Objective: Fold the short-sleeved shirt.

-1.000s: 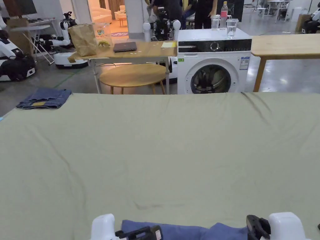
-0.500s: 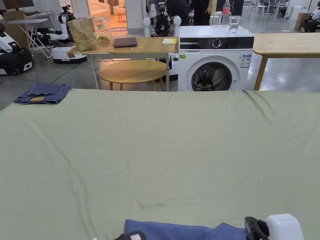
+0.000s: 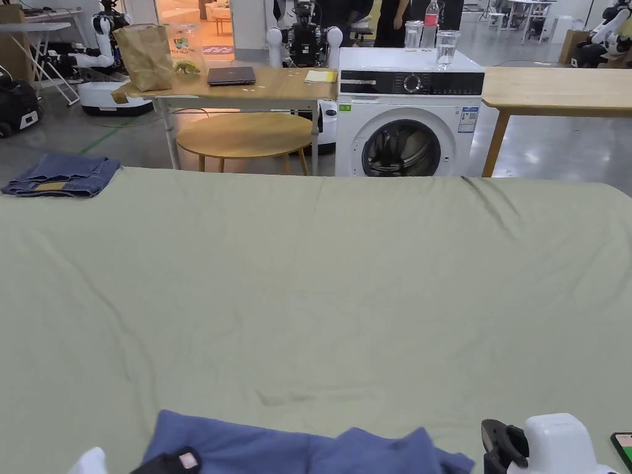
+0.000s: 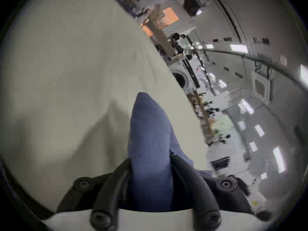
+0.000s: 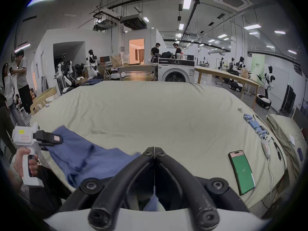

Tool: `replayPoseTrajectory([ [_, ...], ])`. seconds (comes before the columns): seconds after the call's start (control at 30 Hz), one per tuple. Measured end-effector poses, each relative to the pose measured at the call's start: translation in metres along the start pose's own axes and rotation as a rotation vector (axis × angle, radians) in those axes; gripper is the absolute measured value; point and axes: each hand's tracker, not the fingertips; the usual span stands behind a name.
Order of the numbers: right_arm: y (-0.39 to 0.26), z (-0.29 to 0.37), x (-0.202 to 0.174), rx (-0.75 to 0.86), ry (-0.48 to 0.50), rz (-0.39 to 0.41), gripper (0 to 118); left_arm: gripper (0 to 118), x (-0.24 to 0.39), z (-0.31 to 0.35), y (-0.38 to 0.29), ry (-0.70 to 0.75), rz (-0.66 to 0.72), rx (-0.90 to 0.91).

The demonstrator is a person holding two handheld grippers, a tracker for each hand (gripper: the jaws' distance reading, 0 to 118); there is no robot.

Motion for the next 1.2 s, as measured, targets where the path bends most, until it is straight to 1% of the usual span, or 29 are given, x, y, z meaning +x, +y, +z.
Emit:
replayPoseTrajectory([
  [0.07,-0.001,0.0,-0.003,0.003,0.002,0.002,0,11,0.009,0.012,0.013,0.078,-0.122,0.026],
  [0.13,-0.002,-0.001,-0.004,0.002,0.006,0.001,0,11,0.035,0.019,0.014,0.092,-0.218,0.033],
  [0.17,-0.002,-0.001,-0.004,0.002,0.007,-0.001,0,11,0.055,0.019,0.01,0.087,-0.294,0.032],
  [0.27,-0.005,0.002,-0.003,0.003,0.009,-0.008,0,11,0.127,0.011,-0.015,0.121,-0.612,0.043],
  [0.37,-0.009,0.007,0.002,0.008,0.0,-0.008,0,11,0.189,-0.014,-0.059,0.108,-0.847,-0.014],
  [0.43,-0.011,0.011,0.008,0.013,-0.008,-0.017,0,11,0.215,-0.035,-0.095,0.131,-1.014,-0.051],
  [0.57,-0.017,0.016,0.02,0.017,-0.02,-0.039,0,11,0.236,-0.079,-0.17,0.146,-1.262,-0.17],
  [0.6,-0.019,0.017,0.024,0.017,-0.023,-0.042,0,11,0.238,-0.087,-0.184,0.21,-1.314,-0.156],
  [0.63,-0.02,0.018,0.027,0.018,-0.024,-0.046,0,12,0.237,-0.092,-0.189,0.228,-1.328,-0.162],
  [0.7,-0.022,0.019,0.034,0.018,-0.025,-0.059,0,12,0.23,-0.096,-0.185,0.208,-1.269,-0.162],
  [0.73,-0.023,0.019,0.037,0.017,-0.025,-0.063,0,17,0.228,-0.093,-0.179,0.196,-1.18,-0.176],
  [0.77,-0.024,0.019,0.04,0.015,-0.024,-0.065,0,29,0.229,-0.087,-0.172,0.168,-1.151,-0.19],
  [0.8,-0.025,0.018,0.042,0.013,-0.022,-0.066,0,53,0.232,-0.076,-0.157,0.103,-1.086,-0.206],
  [0.83,-0.026,0.017,0.045,0.01,-0.019,-0.068,0,90,0.236,-0.065,-0.145,0.024,-1.003,-0.221],
  [0.87,-0.026,0.015,0.047,0.005,-0.014,-0.073,0,105,0.239,-0.051,-0.132,-0.054,-0.926,-0.227],
  [0.9,-0.027,0.013,0.048,0.0,-0.011,-0.077,0,109,0.241,-0.037,-0.119,-0.13,-0.838,-0.222],
  [0.97,-0.028,0.011,0.05,-0.002,-0.005,-0.087,0,109,0.242,-0.016,-0.093,-0.273,-0.677,-0.21],
  [1.0,-0.029,0.011,0.05,-0.002,-0.001,-0.092,0,109,0.235,-0.01,-0.082,-0.302,-0.606,-0.2],
  [1.07,-0.029,0.009,0.05,-0.006,0.01,-0.099,0,109,0.218,-0.011,-0.069,-0.26,-0.532,-0.175],
  [1.13,-0.03,0.008,0.049,-0.009,0.021,-0.105,0,108,0.195,-0.023,-0.064,-0.172,-0.505,-0.195],
  [1.17,-0.03,0.006,0.047,-0.014,0.031,-0.106,0,100,0.183,-0.031,-0.065,-0.156,-0.473,-0.249],
  [1.2,-0.031,0.005,0.046,-0.017,0.039,-0.107,0,79,0.175,-0.042,-0.072,-0.182,-0.415,-0.291],
])
